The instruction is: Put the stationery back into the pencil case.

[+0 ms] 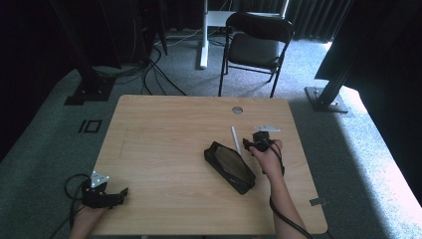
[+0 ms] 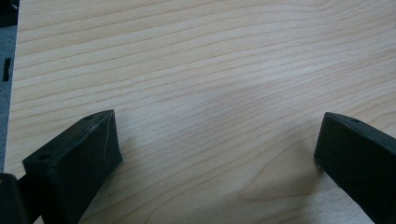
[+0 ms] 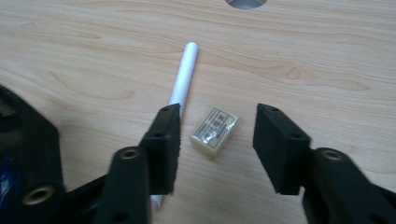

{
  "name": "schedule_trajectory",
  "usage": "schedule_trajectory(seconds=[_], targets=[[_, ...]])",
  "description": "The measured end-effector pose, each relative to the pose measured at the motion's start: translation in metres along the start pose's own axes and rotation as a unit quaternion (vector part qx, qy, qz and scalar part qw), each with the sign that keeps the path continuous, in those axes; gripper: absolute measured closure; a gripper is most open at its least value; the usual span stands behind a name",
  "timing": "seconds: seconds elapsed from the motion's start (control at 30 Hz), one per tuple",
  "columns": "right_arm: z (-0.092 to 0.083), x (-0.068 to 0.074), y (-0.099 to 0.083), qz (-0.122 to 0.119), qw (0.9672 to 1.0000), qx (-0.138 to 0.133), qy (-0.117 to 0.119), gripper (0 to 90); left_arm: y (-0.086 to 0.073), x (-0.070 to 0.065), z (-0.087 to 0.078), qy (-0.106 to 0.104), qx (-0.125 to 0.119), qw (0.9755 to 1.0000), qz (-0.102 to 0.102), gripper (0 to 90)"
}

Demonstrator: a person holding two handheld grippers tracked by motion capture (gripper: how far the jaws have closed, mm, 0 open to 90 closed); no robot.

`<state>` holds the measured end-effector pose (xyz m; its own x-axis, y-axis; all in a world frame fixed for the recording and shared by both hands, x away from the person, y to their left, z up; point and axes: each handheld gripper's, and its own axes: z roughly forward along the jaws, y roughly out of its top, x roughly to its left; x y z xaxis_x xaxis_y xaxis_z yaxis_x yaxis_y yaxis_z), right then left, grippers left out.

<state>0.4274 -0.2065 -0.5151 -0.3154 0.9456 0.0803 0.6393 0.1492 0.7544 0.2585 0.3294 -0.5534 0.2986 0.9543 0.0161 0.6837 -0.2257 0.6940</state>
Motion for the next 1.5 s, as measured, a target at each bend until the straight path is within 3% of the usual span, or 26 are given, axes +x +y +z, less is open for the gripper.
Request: schedule_trajectory(seconds=[0.13,0.53,0.8,1.13,1.5], targets=[[0.007,0.001,0.001,-0.003,0.9999,0.006,-0.008,48.6,0.0,0.0,0.0,0.0,0.0,1.0,0.0,0.5],[0.027,-0.002,0.002,0.034,0.9989,0.027,-0.015,51.9,0.0,0.0,0.0,0.0,0.0,1.0,0.0,0.5],[0.035,0.001,0.002,0.034,0.9986,0.035,-0.02,55.8,0.0,0.0,0.0,0.0,0.0,1.0,0.0,0.5],[0.038,0.002,-0.002,0.026,0.9983,0.043,-0.028,66.6,0.0,0.0,0.0,0.0,0.0,1.0,0.0,0.5],[0.032,-0.005,-0.003,0.031,0.9979,0.049,-0.026,68.4,0.0,0.0,0.0,0.0,0.0,1.0,0.0,0.5]])
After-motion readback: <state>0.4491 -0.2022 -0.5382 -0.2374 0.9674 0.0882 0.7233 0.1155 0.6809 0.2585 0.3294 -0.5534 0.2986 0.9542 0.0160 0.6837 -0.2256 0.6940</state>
